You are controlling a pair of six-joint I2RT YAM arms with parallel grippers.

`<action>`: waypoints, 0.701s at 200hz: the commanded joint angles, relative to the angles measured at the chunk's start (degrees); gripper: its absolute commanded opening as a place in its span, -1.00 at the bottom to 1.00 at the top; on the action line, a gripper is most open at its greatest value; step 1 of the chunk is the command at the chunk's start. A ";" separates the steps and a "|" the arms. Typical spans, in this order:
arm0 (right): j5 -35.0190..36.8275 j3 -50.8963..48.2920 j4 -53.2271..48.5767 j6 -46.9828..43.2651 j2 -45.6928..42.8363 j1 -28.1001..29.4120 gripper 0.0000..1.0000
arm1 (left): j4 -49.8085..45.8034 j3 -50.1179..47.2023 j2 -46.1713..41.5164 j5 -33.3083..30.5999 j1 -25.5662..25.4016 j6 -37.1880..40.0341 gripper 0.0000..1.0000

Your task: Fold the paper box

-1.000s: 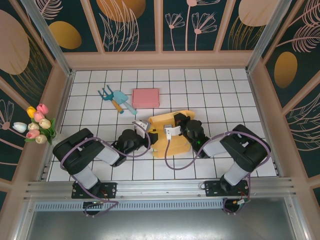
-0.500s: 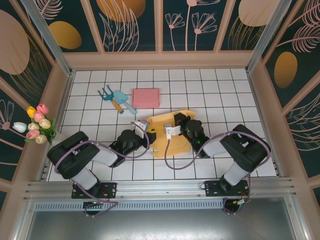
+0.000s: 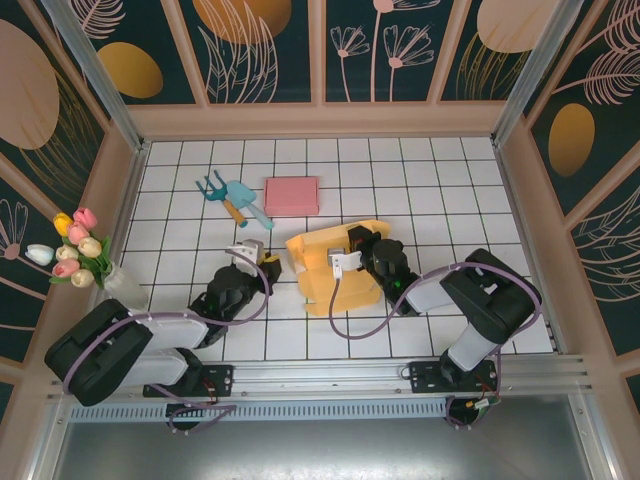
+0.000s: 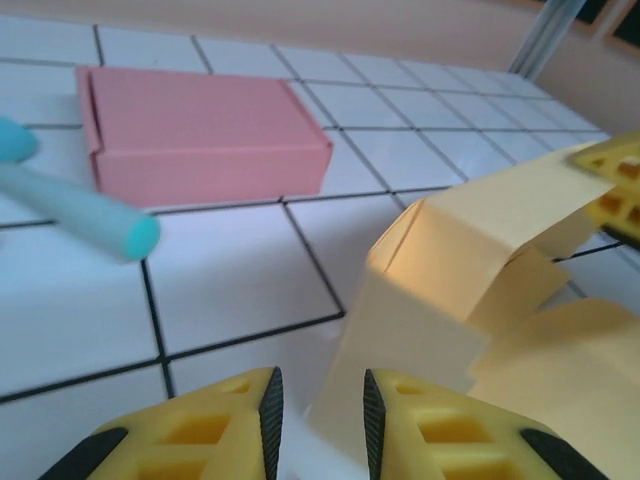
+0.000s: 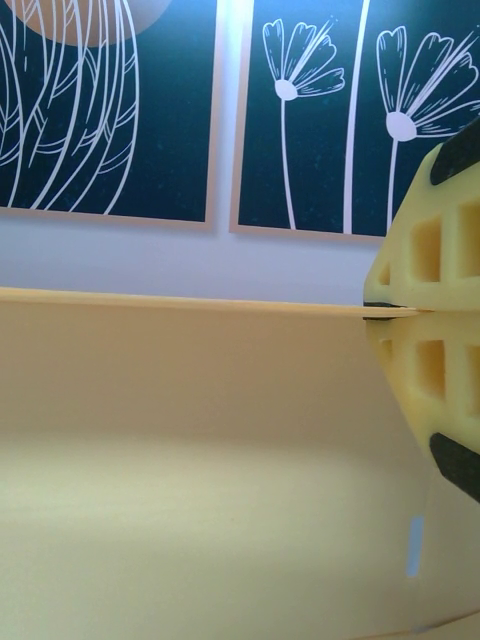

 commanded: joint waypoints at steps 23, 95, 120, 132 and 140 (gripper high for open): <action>-1.64 -0.75 -8.71 1.57 1.95 -0.17 -1.00 | 6.89 4.26 12.29 4.66 2.08 4.01 -0.36; -2.72 -0.49 -9.44 1.57 2.34 -0.28 -1.00 | 16.59 8.50 23.44 14.44 5.26 11.08 -0.36; -2.85 -0.30 -9.85 1.57 2.34 -0.42 -1.00 | 17.26 11.02 28.14 17.93 5.37 11.53 -0.36; -3.05 -0.05 -10.37 1.75 2.34 -0.65 -1.00 | 18.69 11.71 29.76 21.44 5.34 10.52 -0.36; -3.09 0.15 -10.72 1.88 2.32 -0.77 -1.00 | 19.85 12.07 30.81 24.05 5.35 9.69 -0.36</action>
